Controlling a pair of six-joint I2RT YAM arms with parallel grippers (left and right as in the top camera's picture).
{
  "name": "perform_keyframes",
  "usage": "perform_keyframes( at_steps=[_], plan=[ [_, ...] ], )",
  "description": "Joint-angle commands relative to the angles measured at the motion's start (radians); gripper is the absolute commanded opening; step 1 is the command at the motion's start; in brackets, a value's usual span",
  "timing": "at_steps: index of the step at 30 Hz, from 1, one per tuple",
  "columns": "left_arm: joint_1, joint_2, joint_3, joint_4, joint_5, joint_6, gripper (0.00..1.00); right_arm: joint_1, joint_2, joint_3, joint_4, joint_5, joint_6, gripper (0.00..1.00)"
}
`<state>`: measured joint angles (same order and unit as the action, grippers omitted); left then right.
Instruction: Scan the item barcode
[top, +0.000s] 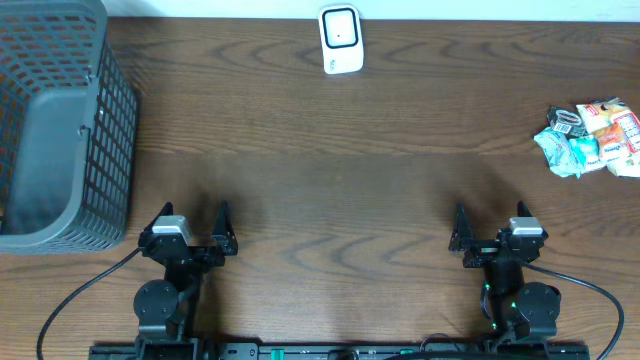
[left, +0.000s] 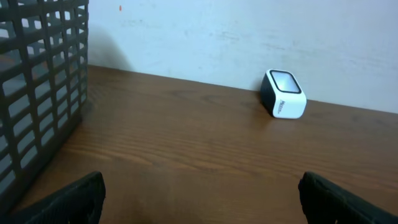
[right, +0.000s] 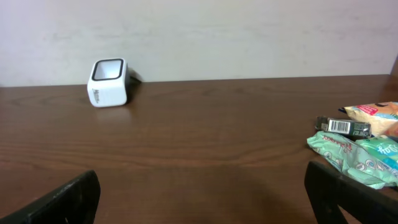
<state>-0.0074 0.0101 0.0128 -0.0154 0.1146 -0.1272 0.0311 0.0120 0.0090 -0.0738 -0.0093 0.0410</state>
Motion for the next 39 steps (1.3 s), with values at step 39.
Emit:
perform_keyframes(
  at_steps=[39],
  plan=[
    [0.003, -0.009, -0.009, -0.058, -0.045, 0.108, 0.98, -0.006, -0.005, -0.004, -0.002, 0.003, 0.006, 0.99]
  ],
)
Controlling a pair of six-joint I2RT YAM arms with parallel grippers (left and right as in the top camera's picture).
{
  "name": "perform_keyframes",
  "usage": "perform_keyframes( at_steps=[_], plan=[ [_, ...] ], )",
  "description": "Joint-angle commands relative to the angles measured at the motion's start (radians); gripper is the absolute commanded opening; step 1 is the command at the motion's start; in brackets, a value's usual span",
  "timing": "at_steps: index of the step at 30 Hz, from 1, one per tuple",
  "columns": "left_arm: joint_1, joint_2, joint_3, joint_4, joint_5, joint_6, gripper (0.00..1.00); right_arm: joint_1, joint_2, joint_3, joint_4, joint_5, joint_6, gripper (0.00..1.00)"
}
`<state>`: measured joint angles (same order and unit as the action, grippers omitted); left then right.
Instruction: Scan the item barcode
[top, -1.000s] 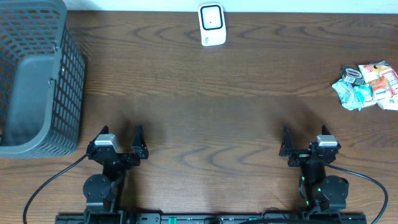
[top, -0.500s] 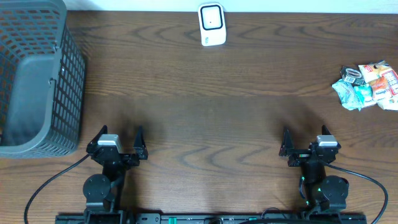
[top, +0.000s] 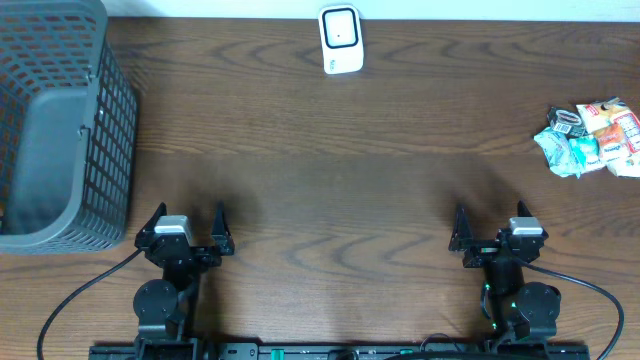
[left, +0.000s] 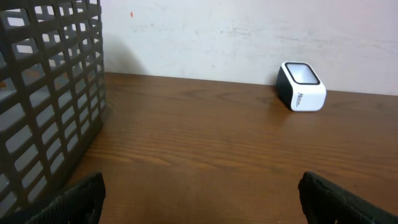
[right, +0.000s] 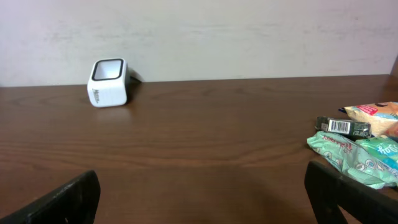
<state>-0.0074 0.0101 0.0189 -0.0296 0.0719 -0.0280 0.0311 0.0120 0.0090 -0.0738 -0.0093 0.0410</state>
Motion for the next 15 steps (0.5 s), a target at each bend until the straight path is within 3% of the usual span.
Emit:
perform_keyframes(
  at_steps=[1, 15],
  plan=[
    [0.003, -0.009, -0.015, -0.044, -0.002, 0.009, 0.98, -0.006, -0.005, -0.004, -0.002, 0.004, 0.006, 0.99],
    [0.002, -0.009, -0.015, -0.045, -0.06, 0.01, 0.98, -0.006, -0.005, -0.004, -0.002, 0.003, 0.006, 0.99]
  ],
)
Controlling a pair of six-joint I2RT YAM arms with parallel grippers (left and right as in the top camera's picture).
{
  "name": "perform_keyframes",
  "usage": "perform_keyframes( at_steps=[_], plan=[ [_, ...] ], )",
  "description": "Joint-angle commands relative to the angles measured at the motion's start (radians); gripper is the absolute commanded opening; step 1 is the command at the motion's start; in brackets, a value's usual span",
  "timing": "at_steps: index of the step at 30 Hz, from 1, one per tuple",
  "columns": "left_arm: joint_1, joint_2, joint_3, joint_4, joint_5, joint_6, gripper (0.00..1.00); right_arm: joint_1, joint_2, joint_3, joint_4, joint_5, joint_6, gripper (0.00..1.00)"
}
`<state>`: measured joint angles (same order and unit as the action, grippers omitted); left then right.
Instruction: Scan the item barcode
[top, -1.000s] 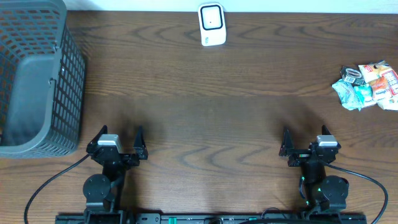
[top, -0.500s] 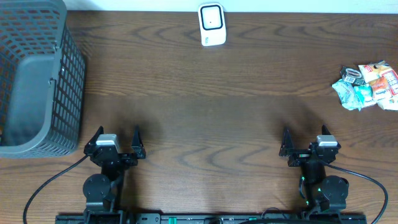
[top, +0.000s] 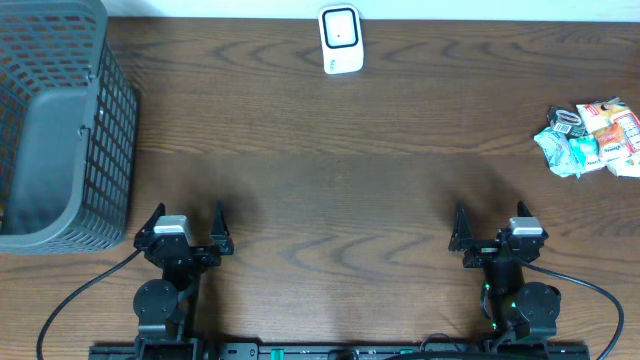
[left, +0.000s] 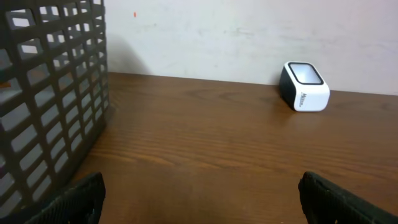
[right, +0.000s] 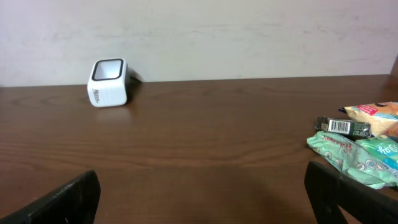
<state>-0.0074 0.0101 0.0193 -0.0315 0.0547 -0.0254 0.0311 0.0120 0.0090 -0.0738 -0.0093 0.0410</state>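
Note:
A white barcode scanner (top: 340, 38) stands at the table's far edge, also in the left wrist view (left: 304, 94) and the right wrist view (right: 109, 83). A heap of snack packets (top: 588, 138) lies at the far right, a black barcoded one (right: 343, 126) on a green one. My left gripper (top: 185, 222) rests open near the front left, nothing between its fingers (left: 68, 199). My right gripper (top: 490, 227) rests open near the front right, well short of the packets, its fingers (right: 348, 190) wide apart.
A grey mesh basket (top: 55, 130) fills the far left of the table; its wall (left: 43, 112) stands close to my left gripper's left side. A pale wall rises behind the table's far edge.
My left gripper has turned very slightly further; the scanner sits a touch further right in its view. The right arm and the packets have not moved.
At first my left gripper pointed slightly rightwards, with the scanner near its view's middle right. Then it had swung left, showing more of the basket, and it stands much the same now. My right gripper stayed open and still throughout.

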Motion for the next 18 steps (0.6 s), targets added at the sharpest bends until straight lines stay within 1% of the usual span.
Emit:
perform_keyframes(
  at_steps=[1, 13, 18],
  plan=[
    [0.002, -0.009, -0.015, -0.044, -0.045, 0.007, 0.98, -0.006, -0.005, -0.004, -0.002, 0.003, 0.006, 0.99],
    [0.002, -0.009, -0.015, -0.046, -0.041, 0.007, 0.98, -0.006, -0.005, -0.004, -0.002, 0.004, 0.006, 0.99],
    [0.002, -0.009, -0.015, -0.046, -0.041, 0.029, 0.98, -0.006, -0.005, -0.004, -0.002, 0.004, 0.006, 0.99]
  ],
)
